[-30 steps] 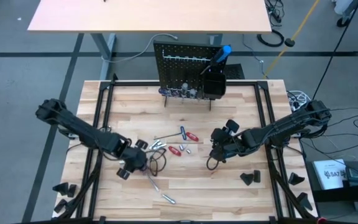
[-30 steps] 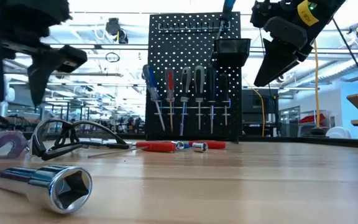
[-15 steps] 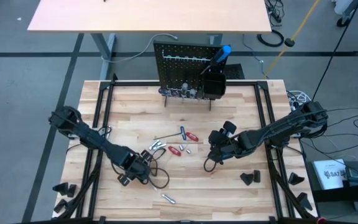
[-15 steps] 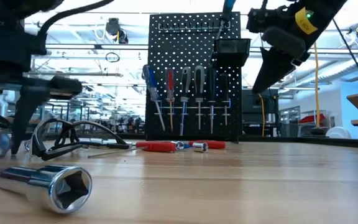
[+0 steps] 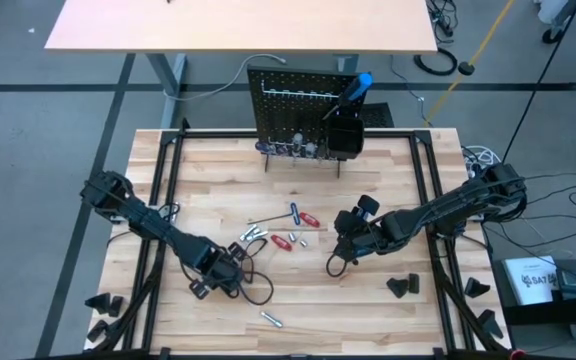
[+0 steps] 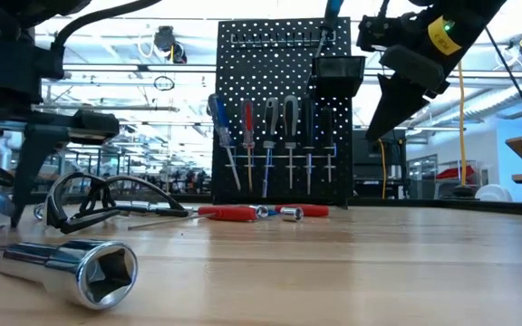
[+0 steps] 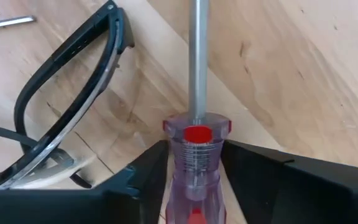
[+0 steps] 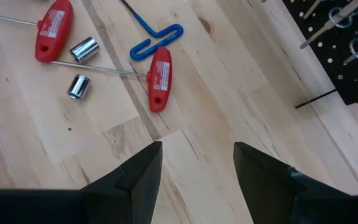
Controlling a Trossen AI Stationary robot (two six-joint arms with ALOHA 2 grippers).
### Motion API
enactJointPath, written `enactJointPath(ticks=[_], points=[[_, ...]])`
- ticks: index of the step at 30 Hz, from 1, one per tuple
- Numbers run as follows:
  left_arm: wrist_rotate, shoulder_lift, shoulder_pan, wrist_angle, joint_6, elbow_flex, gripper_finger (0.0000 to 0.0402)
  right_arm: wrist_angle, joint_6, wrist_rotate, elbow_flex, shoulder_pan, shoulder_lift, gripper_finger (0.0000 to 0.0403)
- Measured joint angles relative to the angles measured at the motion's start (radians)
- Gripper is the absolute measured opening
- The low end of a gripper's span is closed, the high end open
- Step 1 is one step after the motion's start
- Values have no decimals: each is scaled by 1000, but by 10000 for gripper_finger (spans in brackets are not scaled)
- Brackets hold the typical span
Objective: Hang tools onto peg board
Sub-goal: Hang the red screwdriver onto the peg board
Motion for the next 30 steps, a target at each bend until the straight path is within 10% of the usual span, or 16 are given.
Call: enactJointPath(ticks=[4,21,30], points=[[-2,-8,-1,-20,1,28,92,1,0,0,0,0,0,192],[-65,-145,1,-347,-59,402,93,37,39,-13,0,0,-1,192],[-352,-141,1,-291,206,469,93,599,-76,-359,0,-6,0,192]])
